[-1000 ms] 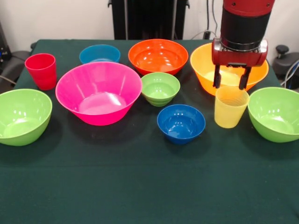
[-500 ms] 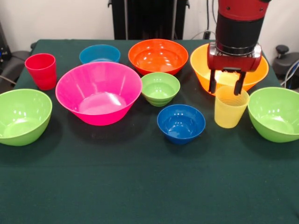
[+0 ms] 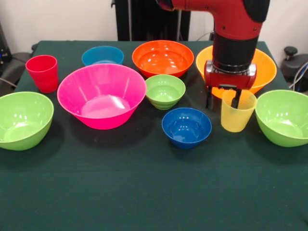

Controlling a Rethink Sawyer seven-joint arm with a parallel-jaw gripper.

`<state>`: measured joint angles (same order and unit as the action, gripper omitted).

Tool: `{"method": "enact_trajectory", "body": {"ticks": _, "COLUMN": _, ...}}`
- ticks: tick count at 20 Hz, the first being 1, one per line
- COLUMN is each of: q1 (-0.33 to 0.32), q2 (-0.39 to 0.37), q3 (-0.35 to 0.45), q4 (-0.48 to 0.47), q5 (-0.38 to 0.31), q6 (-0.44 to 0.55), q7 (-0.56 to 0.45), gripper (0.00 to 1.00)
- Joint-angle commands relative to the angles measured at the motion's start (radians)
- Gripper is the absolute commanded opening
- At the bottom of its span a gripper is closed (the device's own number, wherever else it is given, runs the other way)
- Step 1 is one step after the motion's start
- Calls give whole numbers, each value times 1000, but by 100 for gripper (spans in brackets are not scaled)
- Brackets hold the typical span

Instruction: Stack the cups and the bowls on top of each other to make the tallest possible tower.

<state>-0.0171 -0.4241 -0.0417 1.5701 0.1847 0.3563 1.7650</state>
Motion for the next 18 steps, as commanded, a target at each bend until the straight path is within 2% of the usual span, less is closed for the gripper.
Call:
{"method": "enact_trajectory", "body": {"ticks": 1, "q1": 16, "q2": 93, "q3": 82, "q4": 52, "q5": -39, "q6": -54, "q7": 123, "gripper": 100}}
{"method": "enact_trajectory", "body": {"ticks": 11, "q1": 19, "q2": 71, "q3": 102, "q4": 114, "q5": -33, "q6": -82, "q7": 131, "gripper": 100}}
{"method": "enact_trajectory", "body": {"ticks": 18, "q1": 29, "q2": 71, "q3": 98, "q4": 113, "q5": -22, "q6": -73, "q7": 135, "gripper": 100}}
